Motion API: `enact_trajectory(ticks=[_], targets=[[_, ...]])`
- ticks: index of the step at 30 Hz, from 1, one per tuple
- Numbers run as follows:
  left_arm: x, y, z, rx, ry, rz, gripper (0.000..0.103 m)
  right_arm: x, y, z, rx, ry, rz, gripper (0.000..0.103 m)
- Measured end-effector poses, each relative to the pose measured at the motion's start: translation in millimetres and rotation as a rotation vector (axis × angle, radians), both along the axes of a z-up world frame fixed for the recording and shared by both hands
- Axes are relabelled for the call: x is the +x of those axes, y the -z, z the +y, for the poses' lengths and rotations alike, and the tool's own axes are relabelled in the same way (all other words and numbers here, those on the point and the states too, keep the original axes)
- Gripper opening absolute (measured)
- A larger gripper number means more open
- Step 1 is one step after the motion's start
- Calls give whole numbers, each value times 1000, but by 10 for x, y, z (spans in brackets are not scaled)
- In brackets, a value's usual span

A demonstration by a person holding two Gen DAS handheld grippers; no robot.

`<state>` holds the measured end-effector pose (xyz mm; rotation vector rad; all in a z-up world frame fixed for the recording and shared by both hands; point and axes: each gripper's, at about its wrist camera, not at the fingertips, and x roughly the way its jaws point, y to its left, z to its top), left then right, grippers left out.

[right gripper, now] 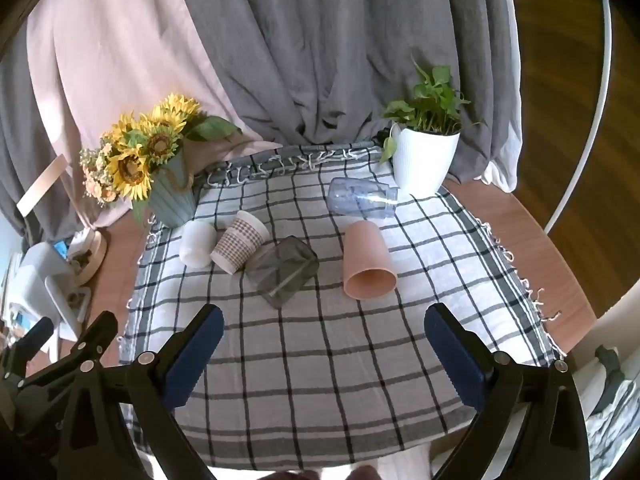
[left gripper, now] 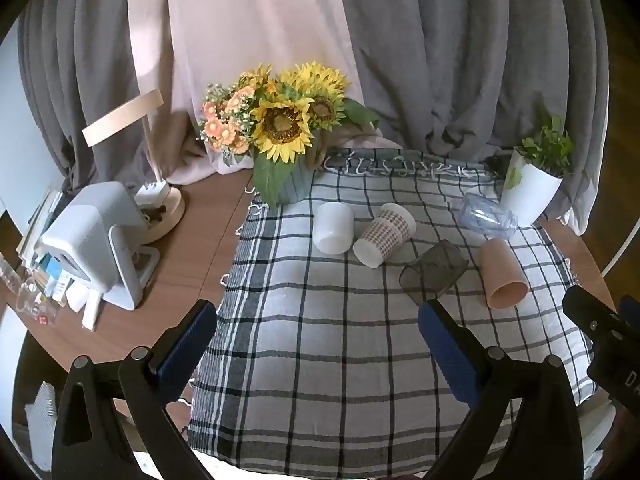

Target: Flip cup upside down

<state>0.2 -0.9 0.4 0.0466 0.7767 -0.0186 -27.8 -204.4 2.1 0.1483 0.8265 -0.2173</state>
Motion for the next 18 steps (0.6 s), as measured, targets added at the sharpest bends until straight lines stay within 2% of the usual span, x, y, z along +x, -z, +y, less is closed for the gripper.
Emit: enact_trajectory(ticks=[18], targets=[[30, -37, 63, -2, 8, -2, 103, -30, -24, 9, 2, 0, -13, 101]])
